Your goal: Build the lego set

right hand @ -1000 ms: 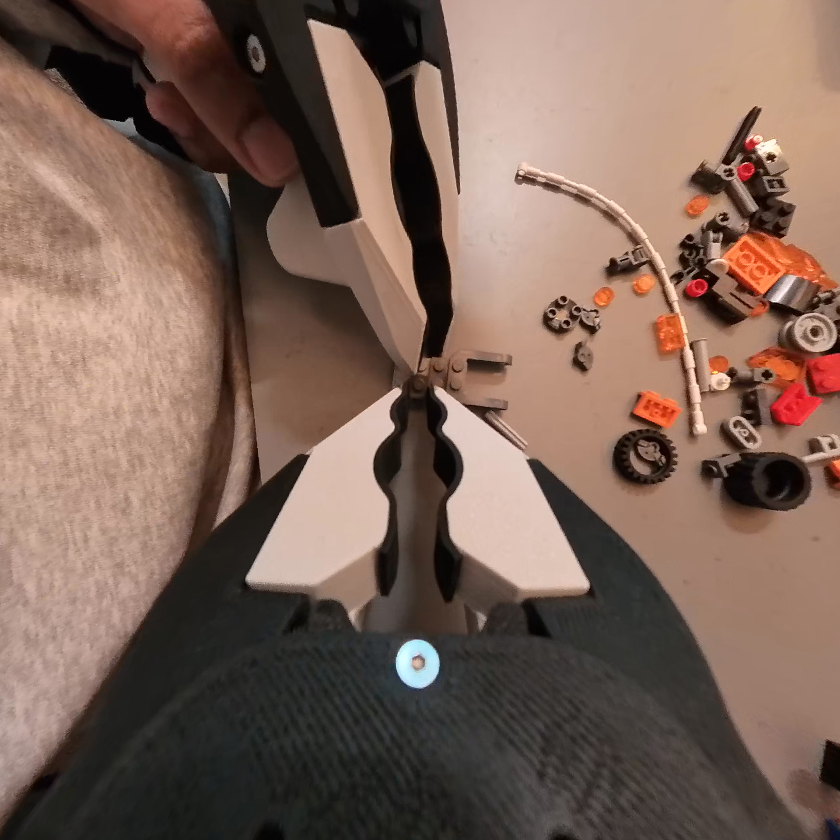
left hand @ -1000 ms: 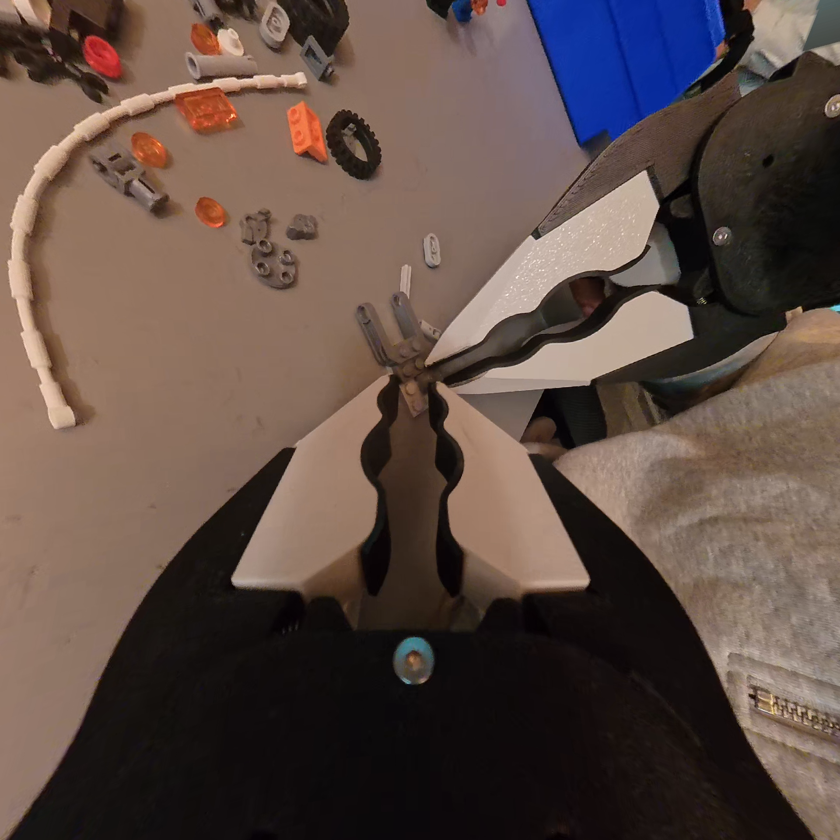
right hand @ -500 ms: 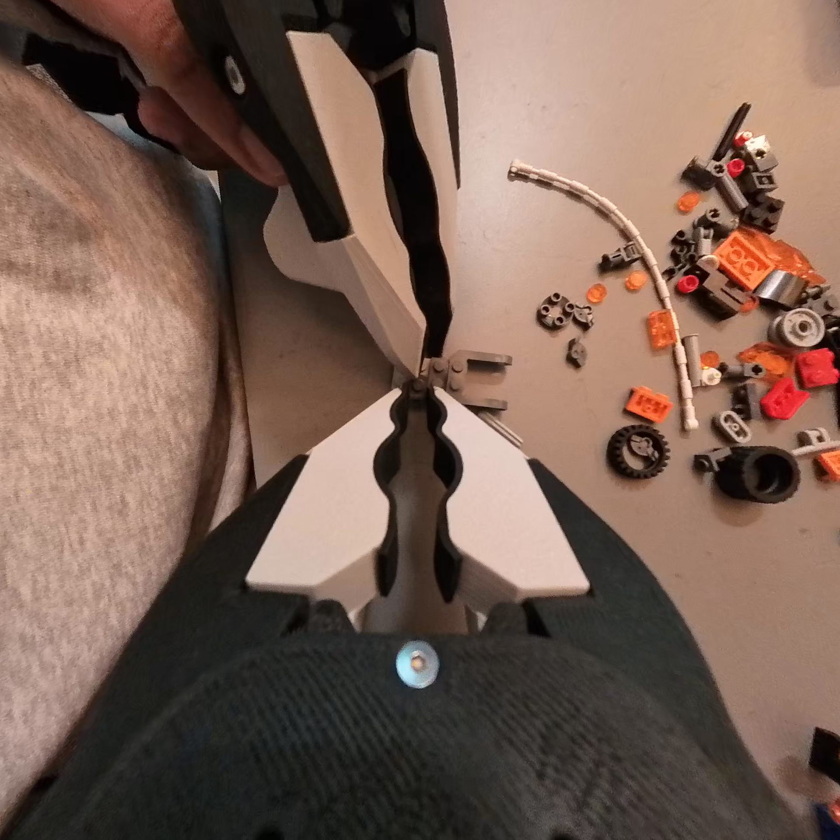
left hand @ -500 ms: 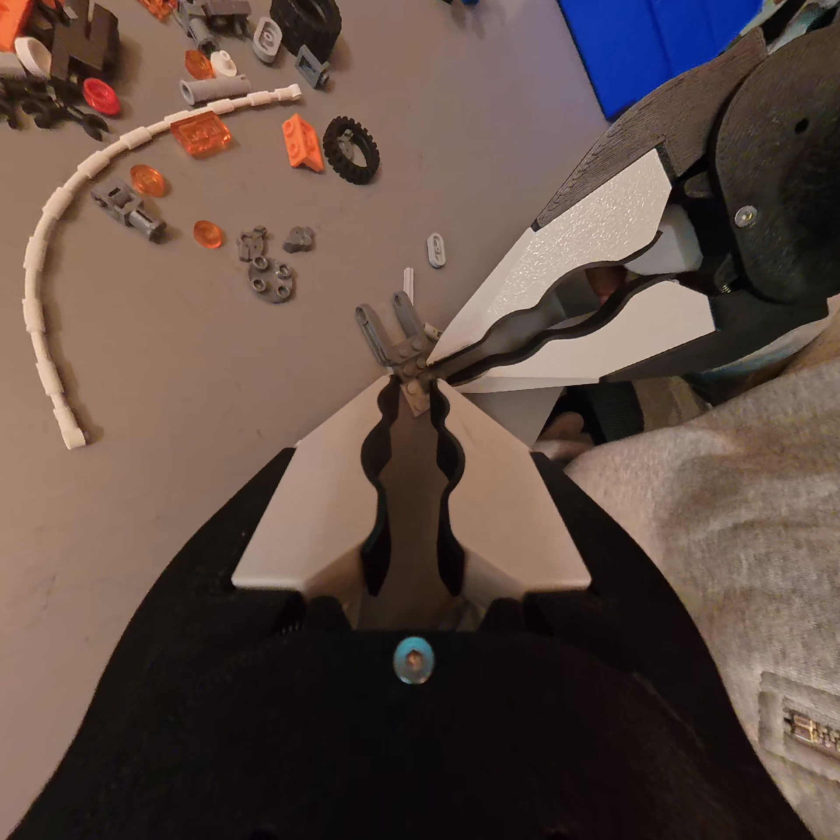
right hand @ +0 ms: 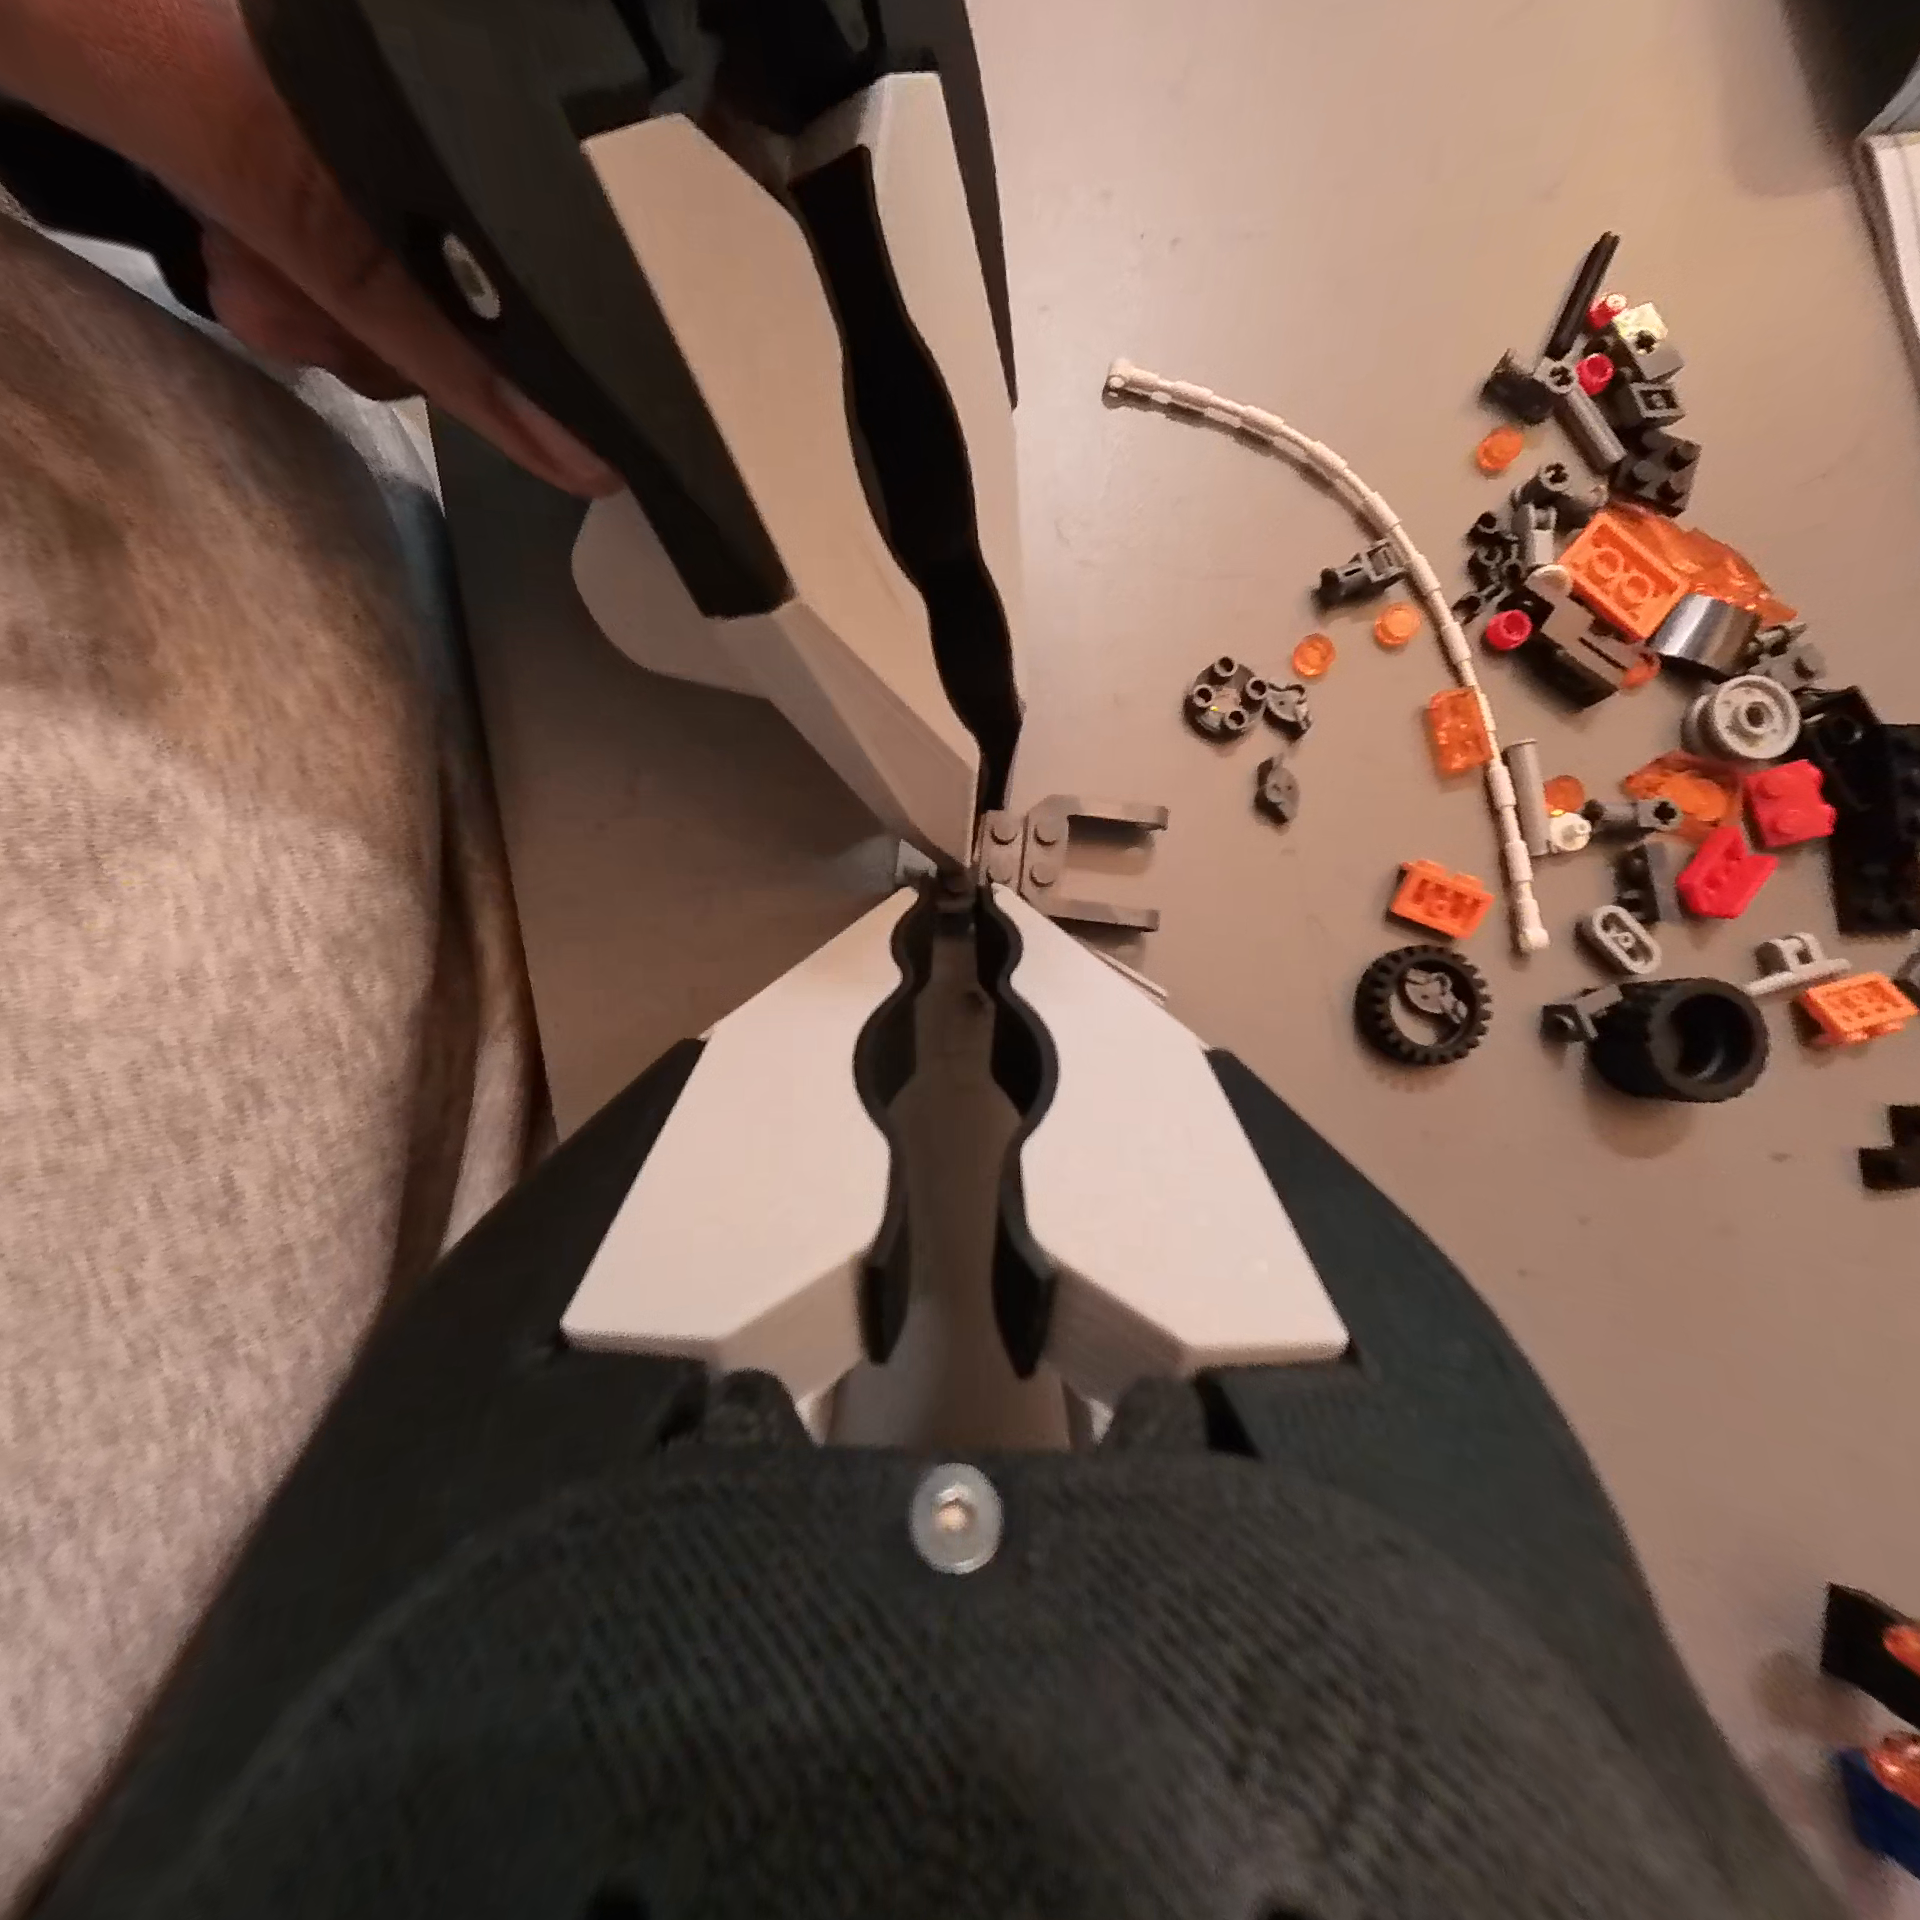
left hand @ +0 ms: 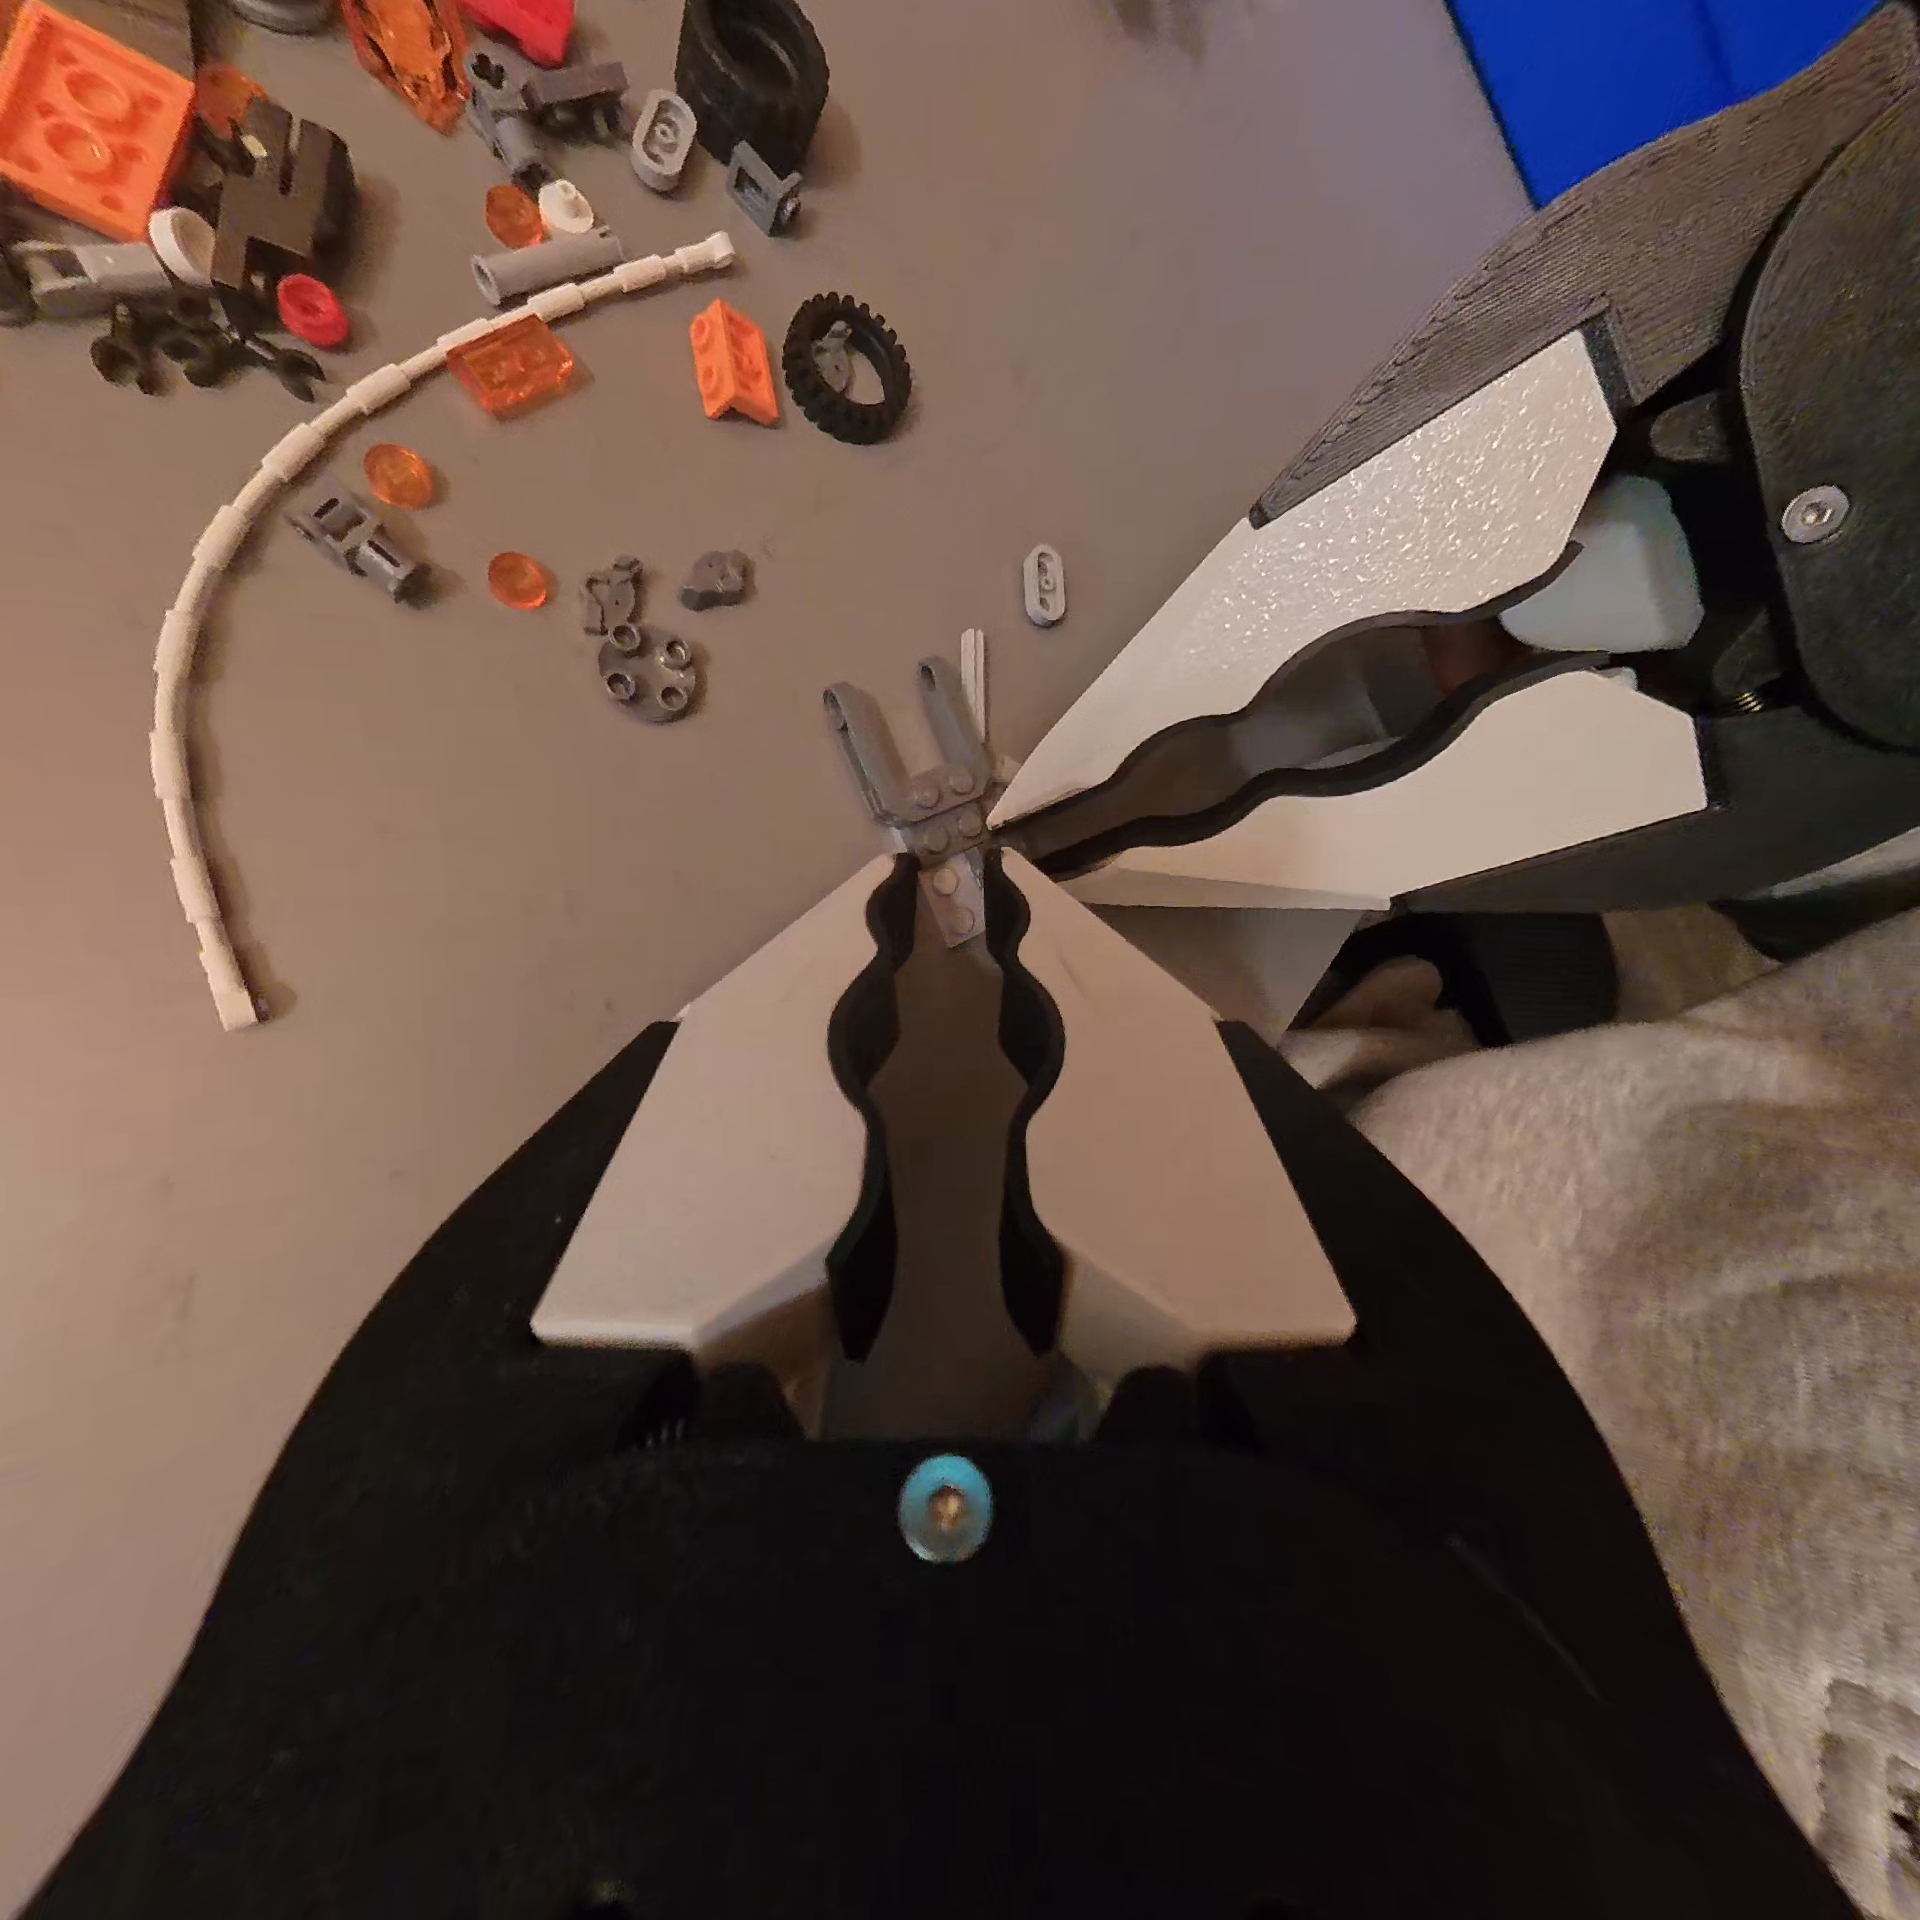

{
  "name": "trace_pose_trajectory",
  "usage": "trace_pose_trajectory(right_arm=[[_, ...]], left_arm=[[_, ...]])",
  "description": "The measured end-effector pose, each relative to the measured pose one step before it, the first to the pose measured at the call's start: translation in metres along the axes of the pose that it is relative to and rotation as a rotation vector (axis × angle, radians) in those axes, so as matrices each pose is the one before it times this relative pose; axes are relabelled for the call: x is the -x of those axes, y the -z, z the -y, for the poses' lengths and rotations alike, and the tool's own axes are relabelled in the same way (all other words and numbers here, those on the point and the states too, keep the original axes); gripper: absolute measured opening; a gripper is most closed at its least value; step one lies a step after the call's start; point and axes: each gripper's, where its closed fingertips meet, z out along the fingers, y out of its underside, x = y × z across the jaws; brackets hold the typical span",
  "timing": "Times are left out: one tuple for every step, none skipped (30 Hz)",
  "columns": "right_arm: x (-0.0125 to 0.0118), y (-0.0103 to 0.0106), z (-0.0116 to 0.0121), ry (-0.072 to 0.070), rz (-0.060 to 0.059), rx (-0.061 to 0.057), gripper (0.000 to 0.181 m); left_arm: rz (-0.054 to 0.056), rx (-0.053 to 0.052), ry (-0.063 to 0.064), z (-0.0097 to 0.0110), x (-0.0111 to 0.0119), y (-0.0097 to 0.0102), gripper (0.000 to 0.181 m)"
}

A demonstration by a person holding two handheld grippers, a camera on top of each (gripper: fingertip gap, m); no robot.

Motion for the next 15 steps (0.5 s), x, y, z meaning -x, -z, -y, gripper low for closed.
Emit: trace_pose_trajectory(right_arm=[[-0.00005,-0.00007,0.00013,-0.0011,0.0019,-0.0042,0.006],[-0.00002,0.00001,0.00017,-0.0003,0.0015,-0.0037,0.006],[-0.00006,-0.00001,0.0001,-0.0006,0.0013,-0.002,0.006],[0.00008,-0.00005,0.00009,0.0007,0.0009,-0.0007,0.006],[0.00003,0.00002,0.00001,0.0027,0.0002,-0.0004,0.006],[-0.00003,-0.00002,0.00006,0.0021,0.0002,-0.0006,0.006],[0.0,0.00001,0.00004,-0.0002,0.001,-0.0012,0.006],[0.0,-0.00006,0.00004,-0.0015,0.0015,-0.0025,0.006],[-0.00007,0.00008,0.0001,-0.0024,0.0019,-0.0039,0.006],[0.00003,0.00007,0.00016,-0.0031,0.0026,-0.0048,0.006],[0.00002,0.00017,0.00028,-0.0022,0.0025,-0.0059,0.006],[0.0,0.00023,0.00056,0.0011,0.0015,-0.0064,0.006],[-0.00012,0.00035,0.00094,0.0034,0.0001,-0.0069,0.006],[-0.00001,0.00045,0.00173,0.0006,0.0007,-0.0093,0.006],[0.00064,0.00063,0.00299,-0.0027,0.0066,-0.0159,0.006]], left_arm=[[-0.0007,0.0087,0.0092,-0.00044,0.0001,0.00002,0.016],[-0.0028,0.0087,0.0092,-0.00018,0.00013,0.00007,0.016],[-0.0026,0.0078,0.0058,-0.00013,-0.00008,0.00004,0.016],[-0.0007,0.0069,0.0022,-0.00013,0.00013,0.00001,0.016],[0.0015,0.0059,-0.0009,-0.00013,-0.00006,0.00012,0.016],[0.0034,0.0046,-0.0035,-0.0001,-0.00003,0.0,0.016],[0.0038,0.0035,-0.0033,0.00002,0.00005,-0.00001,0.016],[0.0025,0.0021,0.0,-0.00008,-0.00004,0.00003,0.015],[0.0007,0.0,0.003,0.0001,0.00009,0.00006,0.015],[-0.0022,-0.0018,0.002,0.00004,-0.00006,-0.00001,0.015],[-0.0066,-0.0025,0.0052,0.00005,0.00009,0.00011,0.015],[-0.0104,-0.0027,0.0091,0.00001,-0.00003,0.00007,0.015],[-0.0114,-0.0022,0.0092,-0.00015,0.00011,0.00026,0.014],[-0.0098,-0.0001,0.007,-0.00044,0.00019,0.00023,0.013],[-0.0064,0.0099,0.0035,-0.00212,0.00027,-0.0003,0.003]])
